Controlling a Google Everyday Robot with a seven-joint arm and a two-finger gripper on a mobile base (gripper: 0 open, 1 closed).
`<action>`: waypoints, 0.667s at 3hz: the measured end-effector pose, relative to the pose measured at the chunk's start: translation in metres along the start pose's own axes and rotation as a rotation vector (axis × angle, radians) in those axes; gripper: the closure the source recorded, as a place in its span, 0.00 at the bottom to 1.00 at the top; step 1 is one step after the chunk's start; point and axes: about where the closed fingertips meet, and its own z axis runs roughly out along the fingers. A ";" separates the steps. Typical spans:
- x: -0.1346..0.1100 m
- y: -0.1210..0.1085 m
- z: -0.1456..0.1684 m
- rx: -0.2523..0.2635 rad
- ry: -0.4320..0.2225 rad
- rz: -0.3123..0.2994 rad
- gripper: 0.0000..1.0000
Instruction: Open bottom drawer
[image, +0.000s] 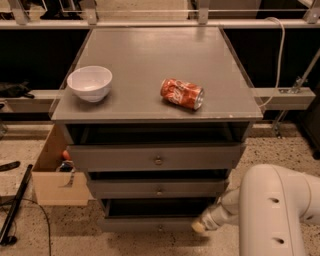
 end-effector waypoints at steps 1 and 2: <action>0.058 0.046 -0.010 -0.085 0.115 0.077 0.79; 0.058 0.046 -0.010 -0.085 0.115 0.077 0.56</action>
Offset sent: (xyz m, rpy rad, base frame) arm -0.0669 -0.0167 -0.0007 -0.0290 0.1521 0.0013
